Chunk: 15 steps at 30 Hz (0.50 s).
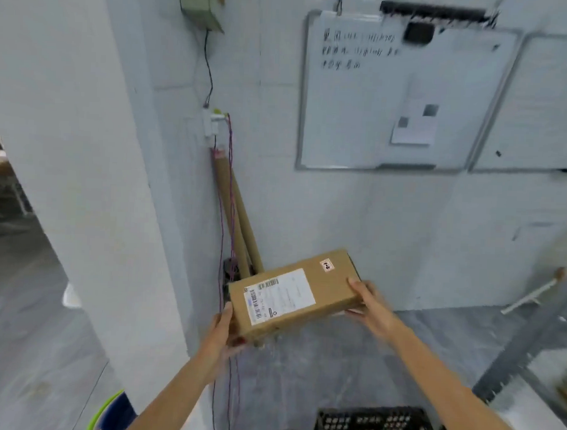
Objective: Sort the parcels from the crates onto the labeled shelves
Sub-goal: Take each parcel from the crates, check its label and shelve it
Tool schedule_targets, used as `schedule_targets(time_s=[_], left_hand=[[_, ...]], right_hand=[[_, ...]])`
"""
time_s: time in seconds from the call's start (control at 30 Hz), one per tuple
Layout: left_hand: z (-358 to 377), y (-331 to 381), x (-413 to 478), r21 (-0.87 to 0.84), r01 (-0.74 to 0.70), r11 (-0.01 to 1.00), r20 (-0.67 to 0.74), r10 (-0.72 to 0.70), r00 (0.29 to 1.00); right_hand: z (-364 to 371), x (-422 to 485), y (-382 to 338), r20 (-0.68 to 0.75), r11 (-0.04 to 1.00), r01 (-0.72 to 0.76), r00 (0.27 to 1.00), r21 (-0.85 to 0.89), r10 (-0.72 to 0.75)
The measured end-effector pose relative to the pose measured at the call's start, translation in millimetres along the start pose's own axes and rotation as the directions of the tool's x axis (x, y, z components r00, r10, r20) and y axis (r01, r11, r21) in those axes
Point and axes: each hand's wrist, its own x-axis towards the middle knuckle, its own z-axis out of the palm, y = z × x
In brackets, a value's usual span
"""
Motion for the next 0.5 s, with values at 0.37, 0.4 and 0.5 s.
schedule_targets(time_s=[0.37, 0.4, 0.5], left_hand=[[42.9, 105.4, -48.7, -0.055, -0.285, 0.957, 0.509, 0.272, 0.817], [46.9, 105.7, -50.7, -0.028, -0.28, 0.959, 0.554, 0.248, 0.795], [68.2, 100.4, -57.8, 0.158, -0.303, 0.94, 0.654, 0.13, 0.745]], right_hand=[[-59.3, -88.6, -161.1, 0.079, 0.915, 0.386, 0.922, -0.116, -0.379], [-65.4, -94.9, -162.9, 0.083, 0.904, 0.401, 0.916, -0.148, -0.393], [-82.0, -115.1, -165.3, 0.063, 0.873, 0.43, 0.902, -0.23, -0.428]])
